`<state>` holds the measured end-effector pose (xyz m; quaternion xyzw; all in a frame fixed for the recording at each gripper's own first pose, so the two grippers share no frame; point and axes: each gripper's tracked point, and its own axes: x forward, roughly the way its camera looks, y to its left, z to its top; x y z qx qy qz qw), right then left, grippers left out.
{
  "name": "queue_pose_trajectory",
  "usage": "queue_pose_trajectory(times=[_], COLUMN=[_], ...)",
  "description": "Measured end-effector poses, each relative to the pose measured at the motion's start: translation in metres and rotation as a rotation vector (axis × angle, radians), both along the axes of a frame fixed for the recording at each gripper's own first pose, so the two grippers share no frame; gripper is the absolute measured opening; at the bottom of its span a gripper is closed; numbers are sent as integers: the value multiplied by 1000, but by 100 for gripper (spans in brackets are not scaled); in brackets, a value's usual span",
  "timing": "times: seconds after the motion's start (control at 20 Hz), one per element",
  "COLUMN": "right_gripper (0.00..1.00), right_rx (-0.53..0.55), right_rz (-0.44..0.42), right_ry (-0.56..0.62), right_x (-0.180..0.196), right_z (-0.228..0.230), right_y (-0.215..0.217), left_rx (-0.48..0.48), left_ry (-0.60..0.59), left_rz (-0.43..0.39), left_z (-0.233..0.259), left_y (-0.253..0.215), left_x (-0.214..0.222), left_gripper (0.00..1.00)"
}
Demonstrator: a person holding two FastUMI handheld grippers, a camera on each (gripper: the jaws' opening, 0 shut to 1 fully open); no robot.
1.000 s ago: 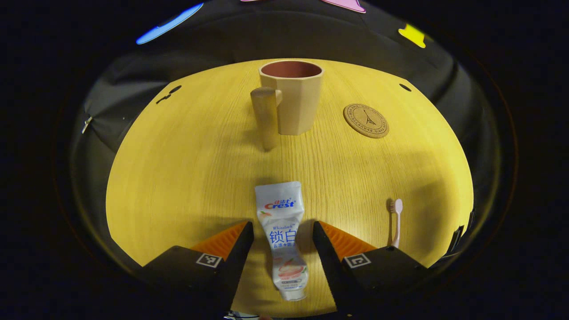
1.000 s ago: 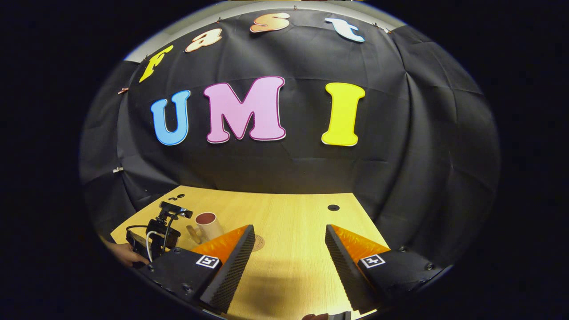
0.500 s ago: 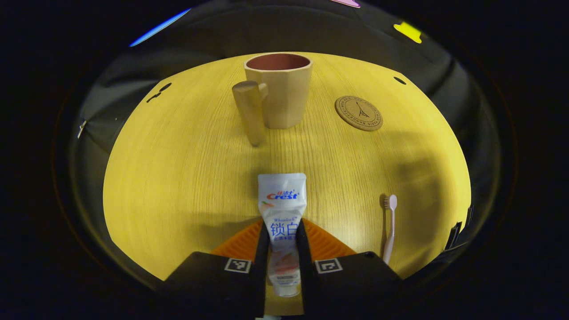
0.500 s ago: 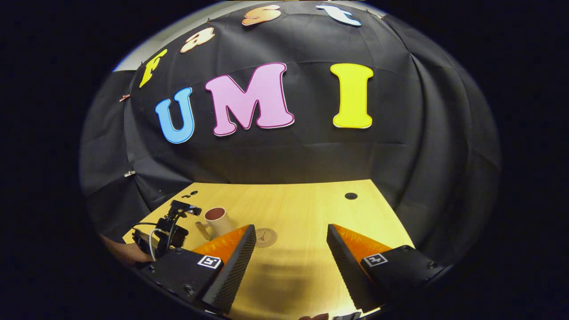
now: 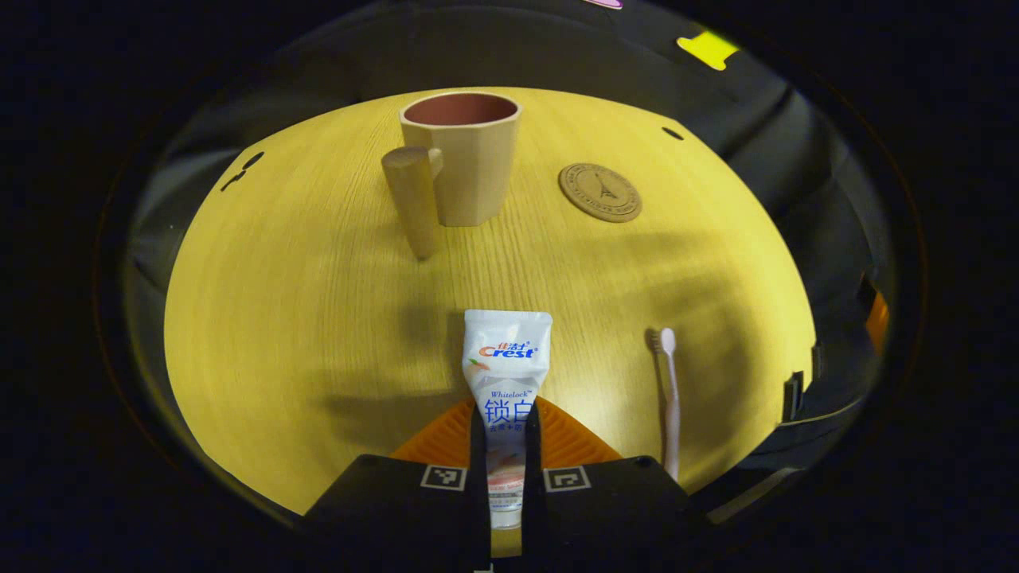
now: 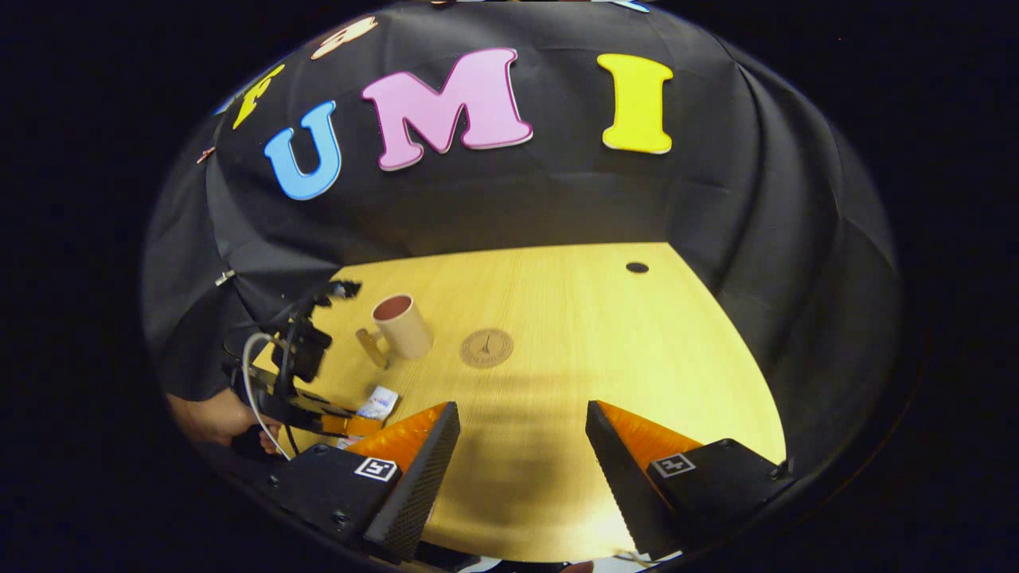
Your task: Put the toothbrush and toothpaste on the desktop into the cup, then pick up the cup and place it on the coaster on the desktop.
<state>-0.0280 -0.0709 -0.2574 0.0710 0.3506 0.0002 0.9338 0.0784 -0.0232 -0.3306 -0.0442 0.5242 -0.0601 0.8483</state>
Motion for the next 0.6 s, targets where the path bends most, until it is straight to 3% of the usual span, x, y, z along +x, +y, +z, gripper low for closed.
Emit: queue_pose_trajectory(times=[0.25, 0.6], right_gripper=[98, 98], right_rx=[6, -57], right_rz=[-8, -42], right_ry=[131, 245], right_x=[-32, -41], right_z=[-36, -85], right_y=[63, 95], left_rx=[-22, -62], left_ry=[-100, -166], left_rz=[-77, -18], left_z=[33, 64], left_y=[26, 78], left_x=[-37, -93], left_gripper=[21, 21])
